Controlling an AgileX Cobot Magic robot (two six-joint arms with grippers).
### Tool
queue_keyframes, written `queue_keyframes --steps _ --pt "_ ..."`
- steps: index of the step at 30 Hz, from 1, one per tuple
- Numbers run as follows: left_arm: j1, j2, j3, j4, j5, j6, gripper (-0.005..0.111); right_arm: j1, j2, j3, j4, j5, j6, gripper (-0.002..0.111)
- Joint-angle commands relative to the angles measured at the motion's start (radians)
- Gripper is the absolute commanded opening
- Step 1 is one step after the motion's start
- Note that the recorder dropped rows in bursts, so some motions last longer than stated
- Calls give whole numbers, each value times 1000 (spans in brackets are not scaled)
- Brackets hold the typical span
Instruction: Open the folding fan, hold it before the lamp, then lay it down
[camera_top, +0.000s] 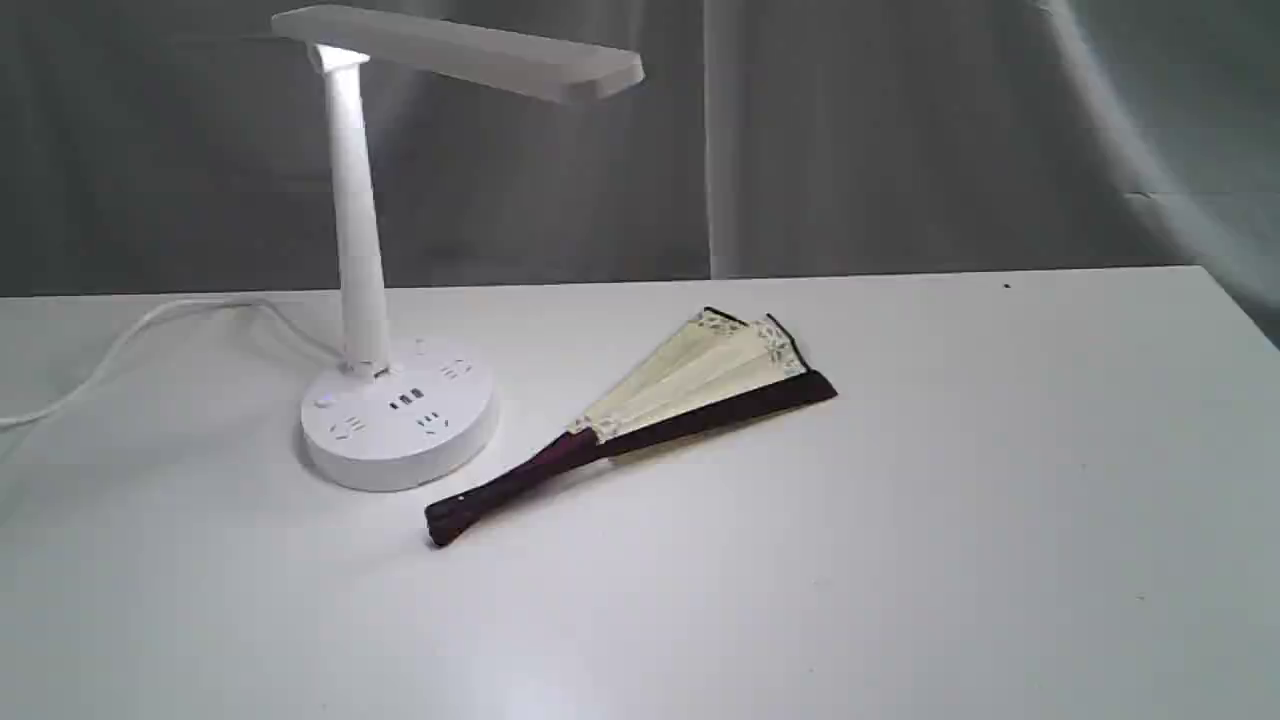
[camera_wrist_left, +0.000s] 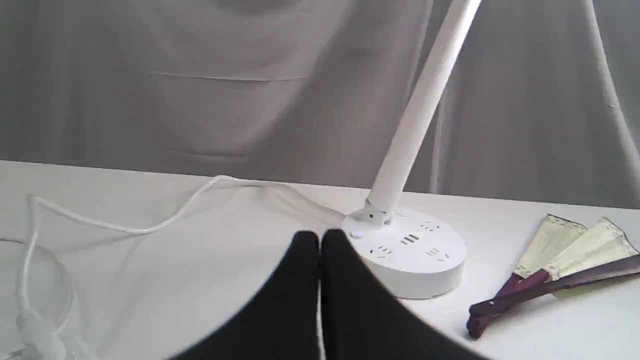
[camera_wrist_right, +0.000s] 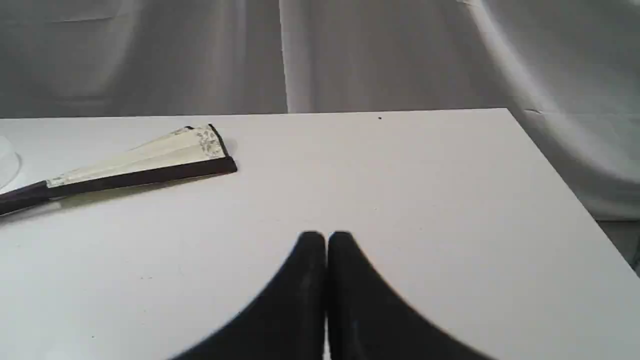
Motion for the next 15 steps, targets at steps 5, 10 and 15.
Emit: queue_keyframes --steps 5,10,15 --pt "0 -3 5 -36 -1 -13 0 3 -5 3 -7 -39 -1 0" --pt "0 -3 5 -36 -9 -13 0 3 -5 3 -7 -90 -1 0" --pt "0 -3 5 -36 -71 -35 0 3 -5 3 -7 -90 -1 0"
